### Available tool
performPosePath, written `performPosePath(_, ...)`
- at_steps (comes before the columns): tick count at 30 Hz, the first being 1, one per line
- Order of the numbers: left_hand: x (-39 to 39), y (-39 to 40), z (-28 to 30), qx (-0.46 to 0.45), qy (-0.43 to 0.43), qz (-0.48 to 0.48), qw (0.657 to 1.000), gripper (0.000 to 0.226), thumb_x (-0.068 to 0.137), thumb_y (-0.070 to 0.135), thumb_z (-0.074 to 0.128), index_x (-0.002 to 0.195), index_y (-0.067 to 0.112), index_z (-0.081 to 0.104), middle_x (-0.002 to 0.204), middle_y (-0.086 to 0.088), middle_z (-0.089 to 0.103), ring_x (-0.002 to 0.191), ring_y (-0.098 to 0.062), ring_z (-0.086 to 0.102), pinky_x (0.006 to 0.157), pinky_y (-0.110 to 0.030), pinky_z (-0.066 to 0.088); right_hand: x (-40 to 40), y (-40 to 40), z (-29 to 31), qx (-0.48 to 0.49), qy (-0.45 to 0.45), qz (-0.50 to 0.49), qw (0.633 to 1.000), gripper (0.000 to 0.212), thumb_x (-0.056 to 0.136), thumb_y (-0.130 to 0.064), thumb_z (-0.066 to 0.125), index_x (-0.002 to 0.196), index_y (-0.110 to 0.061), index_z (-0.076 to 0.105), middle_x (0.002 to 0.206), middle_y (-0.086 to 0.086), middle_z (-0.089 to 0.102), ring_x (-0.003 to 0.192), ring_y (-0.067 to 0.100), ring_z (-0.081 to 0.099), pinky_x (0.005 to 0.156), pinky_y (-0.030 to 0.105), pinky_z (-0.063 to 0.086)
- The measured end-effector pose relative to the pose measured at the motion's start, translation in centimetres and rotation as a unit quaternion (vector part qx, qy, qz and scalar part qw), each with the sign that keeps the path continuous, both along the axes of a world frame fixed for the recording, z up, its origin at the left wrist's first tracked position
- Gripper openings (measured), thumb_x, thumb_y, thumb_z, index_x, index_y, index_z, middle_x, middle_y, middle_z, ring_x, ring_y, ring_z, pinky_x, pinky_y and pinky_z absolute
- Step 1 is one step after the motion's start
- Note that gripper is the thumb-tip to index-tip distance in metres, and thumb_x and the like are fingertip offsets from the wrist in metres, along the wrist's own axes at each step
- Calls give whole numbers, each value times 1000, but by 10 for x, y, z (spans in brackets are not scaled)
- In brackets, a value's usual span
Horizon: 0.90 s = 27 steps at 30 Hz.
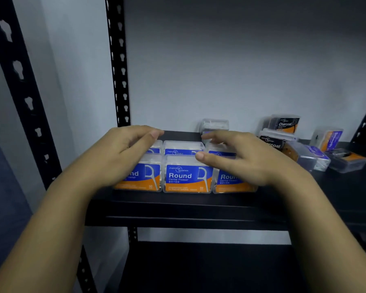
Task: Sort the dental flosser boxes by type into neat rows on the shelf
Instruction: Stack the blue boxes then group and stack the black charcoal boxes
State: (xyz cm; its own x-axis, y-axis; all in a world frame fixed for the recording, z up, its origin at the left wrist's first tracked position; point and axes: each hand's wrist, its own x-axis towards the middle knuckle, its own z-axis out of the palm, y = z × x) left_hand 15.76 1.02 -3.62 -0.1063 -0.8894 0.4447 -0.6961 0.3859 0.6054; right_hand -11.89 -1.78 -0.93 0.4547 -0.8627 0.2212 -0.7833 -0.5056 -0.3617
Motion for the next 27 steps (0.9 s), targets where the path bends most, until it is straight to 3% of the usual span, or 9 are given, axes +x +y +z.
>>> performPosePath(6, 0, -7, 2, -8, -68, 21, 997, 36, 100, 50, 45, 123, 35, 68, 117, 22, 68, 101, 4, 64, 84, -24, 53, 5, 0, -2, 5, 31, 11, 999, 108, 55, -106, 42, 147, -49, 47, 143, -27, 57, 126, 1, 57, 107, 37, 50)
performPosePath(10, -5, -10, 4, -22, -134, 28, 990, 42, 97, 55, 43, 121, 32, 70, 117, 19, 67, 105, -3, 62, 94, -36, 53, 8, -4, -2, 6, 45, 18, 999, 82, 62, -98, 52, 130, -52, 52, 119, -26, 65, 104, 0, 63, 91, 35, 56)
performPosePath(16, -11, -4, 4, -30, -180, 30, 983, 53, 96, 63, 27, 115, 34, 67, 106, 18, 69, 93, -3, 62, 82, -34, 53, 9, -7, -4, -15, 57, 18, 998, 73, 63, -98, 48, 118, -49, 54, 103, -24, 66, 93, -1, 61, 80, 28, 51)
performPosePath(22, -10, -1, 8, 3, -202, 20, 979, 73, 72, 92, 27, 118, 45, 59, 109, 27, 65, 97, 2, 61, 84, -32, 54, 11, -7, -4, -21, 59, 14, 998, 77, 60, -100, 47, 118, -50, 54, 100, -23, 67, 90, -1, 61, 77, 27, 48)
performPosePath(27, -13, 4, 10, 19, -170, 21, 985, 81, 62, 95, 37, 117, 43, 64, 108, 25, 67, 96, 1, 63, 85, -35, 56, 11, -5, -3, -15, 52, 6, 999, 77, 57, -101, 48, 114, -50, 54, 100, -22, 68, 91, 1, 62, 78, 30, 50)
